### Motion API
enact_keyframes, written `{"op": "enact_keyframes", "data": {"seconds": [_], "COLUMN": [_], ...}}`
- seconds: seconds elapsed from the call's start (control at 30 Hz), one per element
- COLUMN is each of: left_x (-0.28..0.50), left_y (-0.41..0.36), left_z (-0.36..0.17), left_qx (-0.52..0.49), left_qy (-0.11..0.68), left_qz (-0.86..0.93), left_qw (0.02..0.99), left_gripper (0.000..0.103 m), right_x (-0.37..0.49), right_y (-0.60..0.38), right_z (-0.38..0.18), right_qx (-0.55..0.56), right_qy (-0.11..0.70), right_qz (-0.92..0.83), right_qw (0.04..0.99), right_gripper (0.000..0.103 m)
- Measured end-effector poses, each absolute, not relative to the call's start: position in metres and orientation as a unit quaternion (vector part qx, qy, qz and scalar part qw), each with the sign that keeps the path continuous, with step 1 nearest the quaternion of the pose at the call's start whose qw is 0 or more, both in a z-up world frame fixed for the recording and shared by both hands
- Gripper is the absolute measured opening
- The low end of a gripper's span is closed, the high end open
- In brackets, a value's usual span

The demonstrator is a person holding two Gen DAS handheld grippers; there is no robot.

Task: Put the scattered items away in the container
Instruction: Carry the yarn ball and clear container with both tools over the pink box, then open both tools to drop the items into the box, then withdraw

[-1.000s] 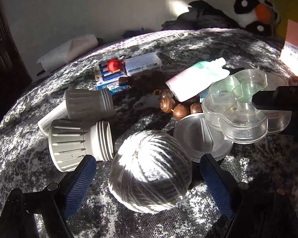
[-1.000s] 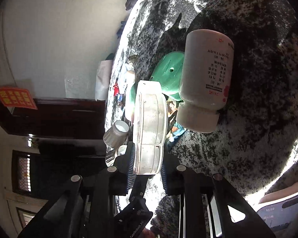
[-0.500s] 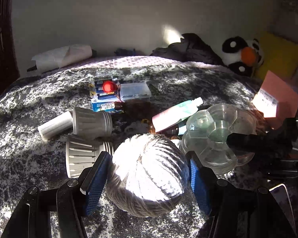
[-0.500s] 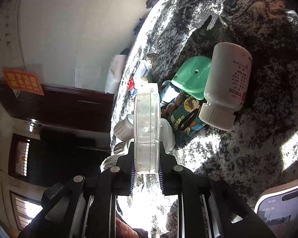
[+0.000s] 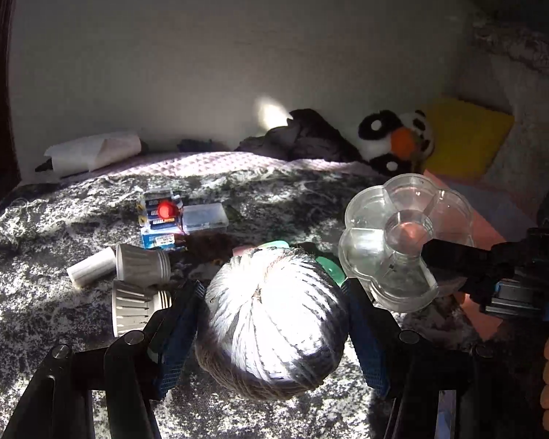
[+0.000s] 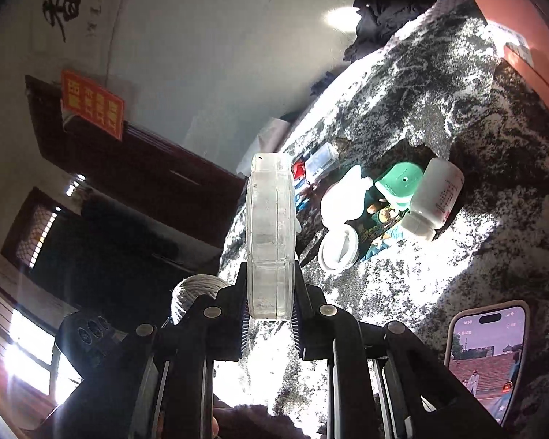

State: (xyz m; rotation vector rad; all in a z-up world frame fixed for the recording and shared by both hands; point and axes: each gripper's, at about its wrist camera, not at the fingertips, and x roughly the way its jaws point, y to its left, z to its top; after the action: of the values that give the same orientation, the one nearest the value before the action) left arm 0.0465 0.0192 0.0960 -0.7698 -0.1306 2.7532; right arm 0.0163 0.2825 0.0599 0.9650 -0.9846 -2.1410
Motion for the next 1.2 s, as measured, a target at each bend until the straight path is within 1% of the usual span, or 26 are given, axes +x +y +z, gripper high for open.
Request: {"op": "enact_keyframes", "data": {"seconds": [0.1, 0.2, 0.33, 0.47, 0.53, 0.63, 0.77, 0.8, 0.83, 0.87, 0.9, 1.07, 1.2], "left_x": [0.055, 0.058, 0.057, 0.050, 0.042, 0.028, 0.002, -0.003, -0.005, -0.005, -0.005, -0.008, -0.005], "left_y": [0.048, 0.084, 0.143, 0.215, 0.250, 0.299, 0.351, 0.358, 0.363, 0.364, 0.362, 0.323, 0.254], "left_z": [0.115, 0.136, 0.159, 0.174, 0.175, 0.169, 0.152, 0.147, 0.144, 0.143, 0.141, 0.147, 0.147], "left_qx": [-0.252, -0.237, -0.222, -0.216, -0.222, -0.242, -0.286, -0.294, -0.293, -0.288, -0.282, -0.277, -0.272], "left_qy": [-0.032, -0.031, -0.023, -0.004, 0.002, 0.008, 0.018, 0.016, 0.019, 0.022, 0.023, 0.018, 0.016], "left_qz": [0.953, 0.948, 0.938, 0.924, 0.914, 0.900, 0.876, 0.874, 0.879, 0.887, 0.896, 0.908, 0.926], "left_qw": [0.167, 0.208, 0.265, 0.315, 0.338, 0.363, 0.388, 0.388, 0.376, 0.360, 0.343, 0.314, 0.261], "left_gripper": [0.065, 0.065, 0.065, 0.065, 0.065, 0.065, 0.068, 0.075, 0.084, 0.093, 0.099, 0.100, 0.100], "right_x": [0.045, 0.075, 0.121, 0.148, 0.150, 0.141, 0.105, 0.097, 0.090, 0.087, 0.088, 0.097, 0.091], "right_y": [0.305, 0.332, 0.378, 0.429, 0.458, 0.498, 0.543, 0.551, 0.557, 0.562, 0.566, 0.569, 0.530], "right_z": [0.094, 0.128, 0.167, 0.187, 0.191, 0.188, 0.167, 0.164, 0.161, 0.158, 0.156, 0.165, 0.174], "right_qx": [0.312, 0.255, 0.178, 0.131, 0.125, 0.137, 0.180, 0.196, 0.204, 0.207, 0.196, 0.149, 0.145], "right_qy": [-0.332, -0.290, -0.213, -0.152, -0.153, -0.180, -0.231, -0.232, -0.231, -0.230, -0.234, -0.244, -0.216], "right_qz": [-0.850, -0.898, -0.957, -0.978, -0.976, -0.967, -0.949, -0.945, -0.941, -0.935, -0.932, -0.937, -0.950], "right_qw": [0.263, 0.212, 0.086, -0.050, -0.087, -0.114, -0.114, -0.120, -0.142, -0.172, -0.196, -0.202, -0.171], "right_gripper": [0.020, 0.020, 0.020, 0.020, 0.020, 0.020, 0.020, 0.024, 0.033, 0.075, 0.100, 0.099, 0.099]}}
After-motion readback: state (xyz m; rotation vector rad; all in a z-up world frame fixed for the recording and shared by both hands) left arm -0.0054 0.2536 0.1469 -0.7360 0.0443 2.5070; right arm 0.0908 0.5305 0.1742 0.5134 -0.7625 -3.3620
